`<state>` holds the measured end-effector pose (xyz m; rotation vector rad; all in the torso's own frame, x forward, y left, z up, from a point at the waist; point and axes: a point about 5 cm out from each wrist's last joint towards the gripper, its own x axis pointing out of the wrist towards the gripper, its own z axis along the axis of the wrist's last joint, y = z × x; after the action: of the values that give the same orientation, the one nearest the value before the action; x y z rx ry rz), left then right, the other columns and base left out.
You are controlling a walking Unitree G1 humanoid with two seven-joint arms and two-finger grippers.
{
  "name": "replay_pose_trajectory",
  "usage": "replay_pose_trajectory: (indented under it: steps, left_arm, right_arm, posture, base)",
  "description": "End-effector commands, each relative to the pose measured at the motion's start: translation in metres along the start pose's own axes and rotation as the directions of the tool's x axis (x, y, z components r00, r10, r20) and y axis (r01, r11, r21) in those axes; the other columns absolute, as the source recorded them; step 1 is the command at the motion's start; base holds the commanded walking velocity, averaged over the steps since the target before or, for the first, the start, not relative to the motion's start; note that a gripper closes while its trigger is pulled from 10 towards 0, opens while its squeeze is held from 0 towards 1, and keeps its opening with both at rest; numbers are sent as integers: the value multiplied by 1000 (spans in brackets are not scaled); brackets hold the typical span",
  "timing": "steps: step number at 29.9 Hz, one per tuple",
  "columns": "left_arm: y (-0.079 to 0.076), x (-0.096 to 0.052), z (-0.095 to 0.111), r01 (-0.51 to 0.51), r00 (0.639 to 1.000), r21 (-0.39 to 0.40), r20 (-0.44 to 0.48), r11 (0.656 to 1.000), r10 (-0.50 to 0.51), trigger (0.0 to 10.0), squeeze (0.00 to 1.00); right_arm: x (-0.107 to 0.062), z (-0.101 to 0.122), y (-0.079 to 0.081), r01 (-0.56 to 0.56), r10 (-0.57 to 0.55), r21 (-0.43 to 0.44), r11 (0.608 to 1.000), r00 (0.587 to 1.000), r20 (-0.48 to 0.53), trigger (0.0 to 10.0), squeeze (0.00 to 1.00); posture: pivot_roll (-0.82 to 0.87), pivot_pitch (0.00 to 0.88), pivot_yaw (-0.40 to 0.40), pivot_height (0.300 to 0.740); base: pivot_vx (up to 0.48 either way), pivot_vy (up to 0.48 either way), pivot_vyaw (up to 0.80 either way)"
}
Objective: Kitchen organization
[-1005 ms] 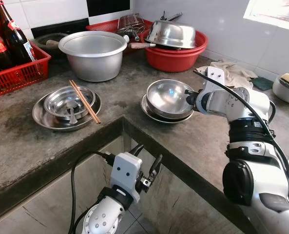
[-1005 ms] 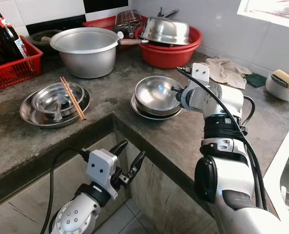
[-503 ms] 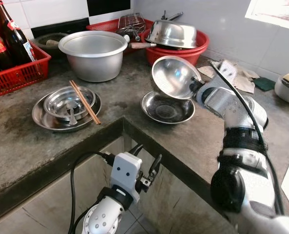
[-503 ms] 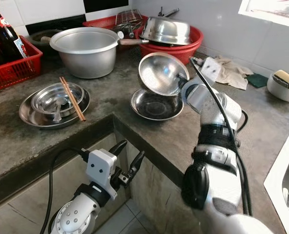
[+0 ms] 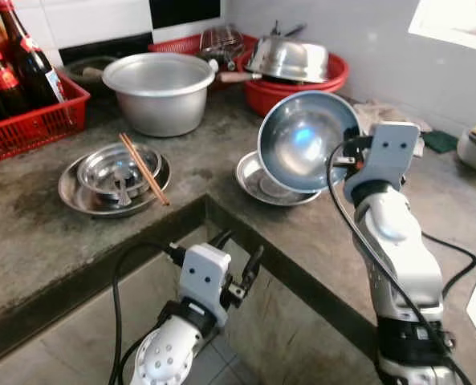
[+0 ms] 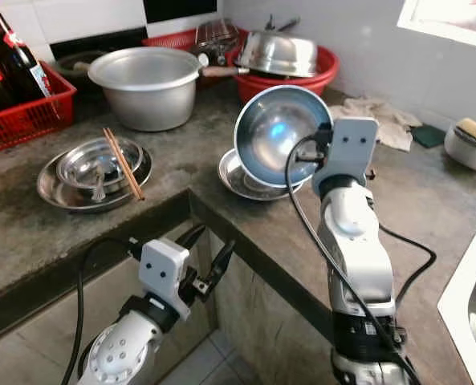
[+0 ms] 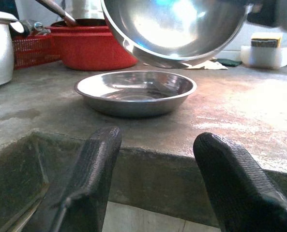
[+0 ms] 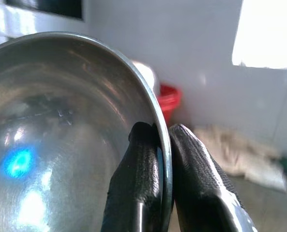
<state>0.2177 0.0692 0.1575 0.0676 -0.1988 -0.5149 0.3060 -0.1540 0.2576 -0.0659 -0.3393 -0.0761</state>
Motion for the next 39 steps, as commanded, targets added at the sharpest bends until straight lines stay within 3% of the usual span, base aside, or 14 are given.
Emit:
replay_pose_trajectory:
  steps: [1, 5, 12, 21, 26, 30, 39]
  left_arm:
    - [1, 2, 3, -14, 1000, 2, 12, 1000, 14, 10000, 0]
    - [4, 4, 7, -27, 999, -4, 32, 1000, 27, 10000, 0]
    - [5, 6, 8, -27, 999, -18, 39, 999, 27, 10000, 0]
    - [4, 6, 6, -9, 1000, -20, 25, 1000, 9, 10000, 0]
    - [1, 5, 4, 5, 1000, -19, 15, 1000, -5, 10000, 0]
    - [1, 7, 3, 29, 1000, 45, 4, 999, -29, 10000, 0]
    - [6, 8, 3, -7, 1000, 10, 3, 1000, 7, 10000, 0]
  right_arm:
    - [-13, 13, 4, -2, 8, -59, 998, 995, 99, 0, 0]
    - [-27, 7, 4, 13, -3, -89, 996, 994, 108, 0, 0]
    - [-44, -1, 7, 11, -6, -54, 999, 996, 84, 0, 0]
    - [-49, -9, 2, 29, -25, -58, 998, 998, 56, 0, 0]
    - [-50, -11, 1, 35, -31, -71, 997, 998, 51, 0, 0]
    - [-50, -11, 1, 39, -35, -75, 996, 998, 50, 0, 0]
    - [-48, -10, 2, 42, -38, -74, 996, 998, 54, 0, 0]
  posture:
    - [163, 67, -45, 740]
    - [163, 61, -39, 740]
    - [157, 47, -29, 740]
    - [152, 44, -26, 740]
    - [152, 52, -21, 740]
    - [155, 56, -26, 740]
    - [152, 59, -24, 740]
  base:
    - [0, 0, 0]
    - [0, 0, 0]
    - [0, 0, -218]
    - [0, 332, -781]
    - [0, 0, -781]
    - [146, -183, -781]
    - [165, -206, -781]
